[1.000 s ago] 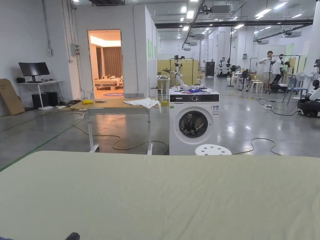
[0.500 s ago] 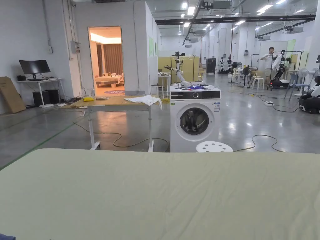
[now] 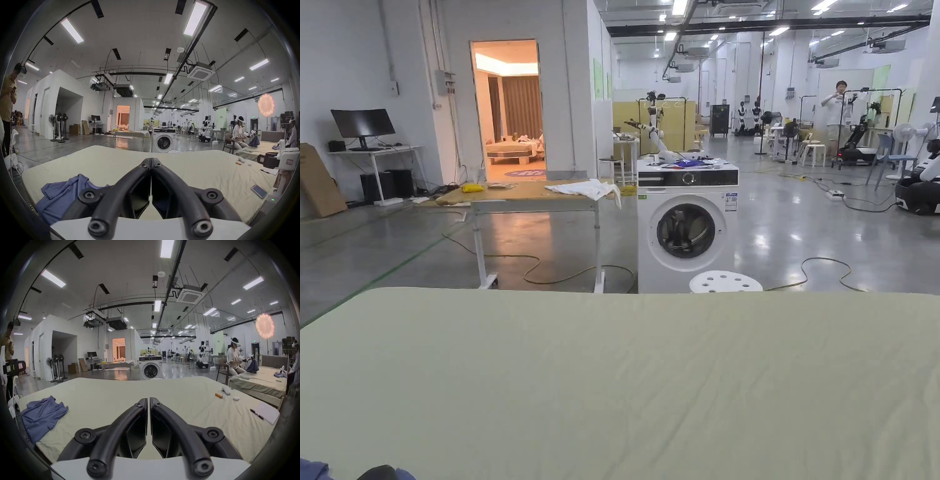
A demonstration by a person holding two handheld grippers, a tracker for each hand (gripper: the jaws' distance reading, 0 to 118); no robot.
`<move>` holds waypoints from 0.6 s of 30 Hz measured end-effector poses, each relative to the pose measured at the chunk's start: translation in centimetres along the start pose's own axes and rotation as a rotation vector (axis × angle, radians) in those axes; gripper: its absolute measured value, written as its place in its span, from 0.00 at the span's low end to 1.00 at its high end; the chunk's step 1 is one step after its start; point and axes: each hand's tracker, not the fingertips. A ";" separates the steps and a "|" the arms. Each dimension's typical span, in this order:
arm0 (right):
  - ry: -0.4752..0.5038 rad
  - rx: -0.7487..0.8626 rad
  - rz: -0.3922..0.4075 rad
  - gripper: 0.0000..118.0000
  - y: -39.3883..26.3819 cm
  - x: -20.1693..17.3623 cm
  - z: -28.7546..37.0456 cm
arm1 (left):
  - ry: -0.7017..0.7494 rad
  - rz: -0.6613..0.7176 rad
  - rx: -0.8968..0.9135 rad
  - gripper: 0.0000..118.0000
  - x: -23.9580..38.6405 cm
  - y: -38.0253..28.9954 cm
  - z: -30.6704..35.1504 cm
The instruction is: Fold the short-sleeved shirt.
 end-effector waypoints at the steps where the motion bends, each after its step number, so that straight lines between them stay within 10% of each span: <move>1: 0.003 0.003 0.001 0.01 0.1 -0.2 0.0 | -0.005 0.004 0.001 0.00 0.1 0.0 -0.1; 18: 0.036 0.001 0.045 0.01 0.8 -1.5 -0.2 | -0.014 -0.091 -0.007 0.00 2.1 -0.2 0.1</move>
